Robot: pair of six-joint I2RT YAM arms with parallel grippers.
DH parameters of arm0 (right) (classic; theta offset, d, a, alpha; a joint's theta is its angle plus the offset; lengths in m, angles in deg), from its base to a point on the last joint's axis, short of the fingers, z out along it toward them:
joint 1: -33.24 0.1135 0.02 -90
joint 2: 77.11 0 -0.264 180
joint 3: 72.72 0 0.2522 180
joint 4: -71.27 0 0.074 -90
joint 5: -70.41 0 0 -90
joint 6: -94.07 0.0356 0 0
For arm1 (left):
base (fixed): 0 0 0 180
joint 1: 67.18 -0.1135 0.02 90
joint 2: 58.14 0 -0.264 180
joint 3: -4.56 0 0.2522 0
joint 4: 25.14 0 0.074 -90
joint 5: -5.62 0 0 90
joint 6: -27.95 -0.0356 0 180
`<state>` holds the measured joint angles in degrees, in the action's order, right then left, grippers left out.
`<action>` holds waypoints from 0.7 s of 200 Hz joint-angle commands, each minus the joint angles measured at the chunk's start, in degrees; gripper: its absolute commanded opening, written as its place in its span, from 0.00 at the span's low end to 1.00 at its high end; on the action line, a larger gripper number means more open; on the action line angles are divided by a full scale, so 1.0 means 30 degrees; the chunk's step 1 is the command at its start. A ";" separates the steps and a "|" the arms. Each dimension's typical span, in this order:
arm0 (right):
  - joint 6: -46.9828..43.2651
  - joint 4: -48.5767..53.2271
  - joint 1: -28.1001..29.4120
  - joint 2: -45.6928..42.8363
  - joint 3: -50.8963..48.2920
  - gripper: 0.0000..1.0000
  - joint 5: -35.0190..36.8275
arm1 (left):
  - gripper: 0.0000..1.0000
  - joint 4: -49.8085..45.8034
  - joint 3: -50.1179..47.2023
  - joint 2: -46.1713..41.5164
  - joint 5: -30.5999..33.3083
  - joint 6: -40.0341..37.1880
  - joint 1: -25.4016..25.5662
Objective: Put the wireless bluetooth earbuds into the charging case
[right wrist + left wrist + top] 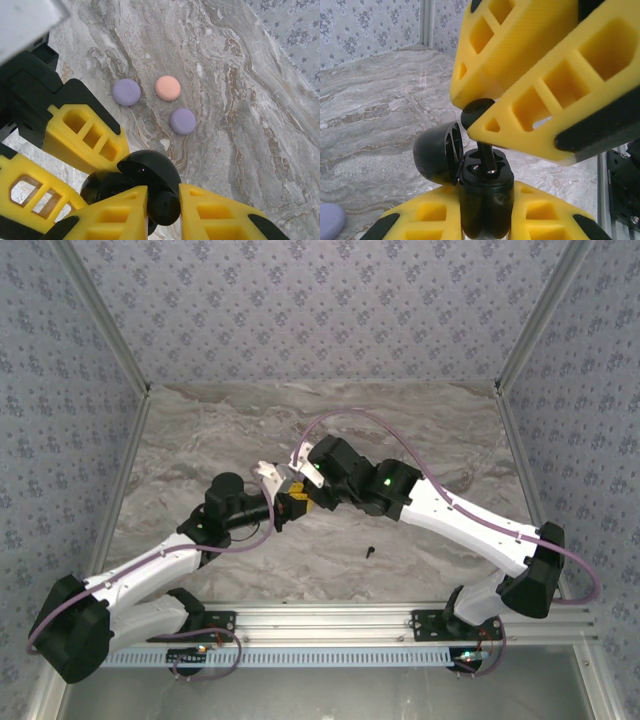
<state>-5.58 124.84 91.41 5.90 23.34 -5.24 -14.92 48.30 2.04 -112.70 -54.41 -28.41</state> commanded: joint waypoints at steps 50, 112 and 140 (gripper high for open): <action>-0.1773 -0.0123 0.0519 -0.0478 -0.0738 0.23 -0.0030 | 0.00 0.1233 0.0525 -0.0051 -0.0318 0.0252 0.0109; -0.2597 -0.0793 0.0159 -0.1451 -0.1431 0.23 0.0139 | 0.00 0.1306 0.0525 0.0004 -0.0369 0.0255 0.0093; -0.2961 -0.1555 0.0137 -0.1956 -0.1838 0.23 -0.0077 | 0.00 0.1266 0.0574 0.0037 -0.0464 0.0241 0.0101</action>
<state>-12.38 121.58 91.96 2.31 18.77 -4.56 -14.61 48.30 2.10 -113.49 -54.41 -28.37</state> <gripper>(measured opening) 0.234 0.187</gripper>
